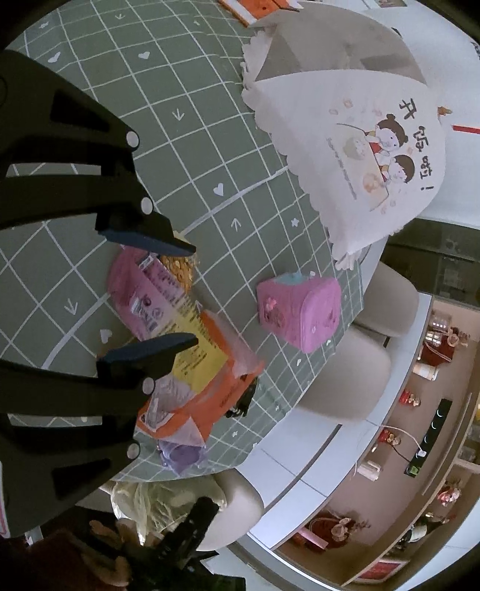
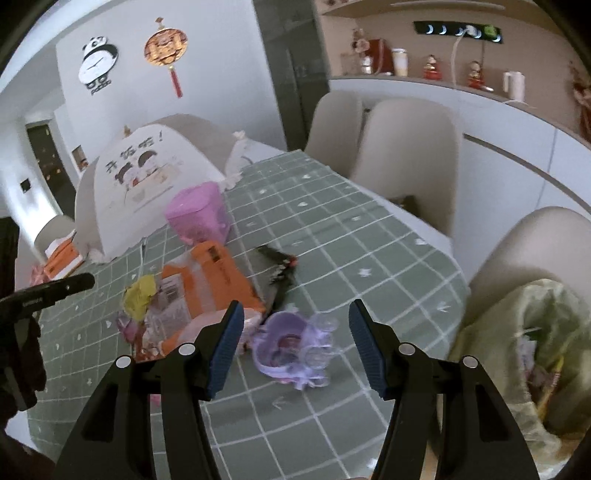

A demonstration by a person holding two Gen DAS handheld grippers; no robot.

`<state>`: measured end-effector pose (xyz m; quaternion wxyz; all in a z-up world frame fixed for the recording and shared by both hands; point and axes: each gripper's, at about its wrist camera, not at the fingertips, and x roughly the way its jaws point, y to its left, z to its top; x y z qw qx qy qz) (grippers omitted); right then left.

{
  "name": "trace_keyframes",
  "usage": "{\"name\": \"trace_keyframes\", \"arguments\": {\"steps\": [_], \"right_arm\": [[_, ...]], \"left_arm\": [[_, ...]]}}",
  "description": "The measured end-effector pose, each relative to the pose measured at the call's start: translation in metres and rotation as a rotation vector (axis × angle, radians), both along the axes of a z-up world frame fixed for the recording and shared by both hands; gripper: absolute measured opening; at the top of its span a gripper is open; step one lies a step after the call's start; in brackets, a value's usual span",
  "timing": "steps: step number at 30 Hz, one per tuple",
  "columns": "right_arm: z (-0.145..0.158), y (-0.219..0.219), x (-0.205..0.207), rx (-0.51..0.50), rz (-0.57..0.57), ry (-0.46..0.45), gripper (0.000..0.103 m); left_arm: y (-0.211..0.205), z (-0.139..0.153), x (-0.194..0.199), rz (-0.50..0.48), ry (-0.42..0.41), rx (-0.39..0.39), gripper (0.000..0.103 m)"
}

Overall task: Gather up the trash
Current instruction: 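Grasp a yellow-pink wrapper with the left gripper while the right grasps a pink bear-print wrapper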

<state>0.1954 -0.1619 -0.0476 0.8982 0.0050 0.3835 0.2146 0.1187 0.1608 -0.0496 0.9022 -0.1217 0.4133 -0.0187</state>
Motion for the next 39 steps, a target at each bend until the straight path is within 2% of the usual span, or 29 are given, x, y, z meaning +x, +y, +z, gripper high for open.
{"name": "trace_keyframes", "arguments": {"steps": [3,6,11,18,21,24,26,30,34,37,39], "right_arm": [[-0.01,0.018,0.004,-0.028,0.036,0.046,0.056],[-0.021,0.026,0.009,-0.01,0.066,0.117,0.056],[-0.035,0.03,0.005,-0.024,0.078,0.168,0.056],[-0.036,0.025,-0.006,-0.081,-0.008,0.13,0.056],[-0.034,0.024,-0.009,-0.109,-0.023,0.114,0.056],[-0.033,0.024,-0.01,-0.109,-0.034,0.117,0.056],[-0.03,0.023,-0.011,-0.11,-0.04,0.111,0.056],[-0.024,0.023,-0.015,-0.128,-0.059,0.092,0.056],[-0.024,0.02,-0.016,-0.153,-0.111,0.108,0.056],[-0.028,0.014,-0.013,-0.118,-0.125,0.155,0.056],[-0.029,0.011,-0.016,-0.079,-0.097,0.177,0.056]], "left_arm": [[0.004,-0.004,0.003,-0.004,0.007,-0.006,0.041],[0.008,-0.008,0.005,-0.012,0.011,-0.017,0.041],[0.012,-0.015,0.01,-0.04,0.012,-0.035,0.041],[0.007,-0.021,0.013,-0.147,-0.008,-0.032,0.042],[-0.007,-0.022,0.017,-0.251,-0.01,0.018,0.042],[-0.019,-0.028,0.022,-0.304,-0.008,0.084,0.042],[-0.023,-0.035,0.028,-0.297,0.007,0.128,0.042],[-0.019,-0.047,0.038,-0.265,0.032,0.15,0.042],[-0.012,-0.056,0.049,-0.212,0.065,0.098,0.046],[-0.011,-0.062,0.052,-0.18,0.104,0.074,0.045],[-0.01,-0.062,0.049,-0.165,0.113,0.045,0.032]]}}
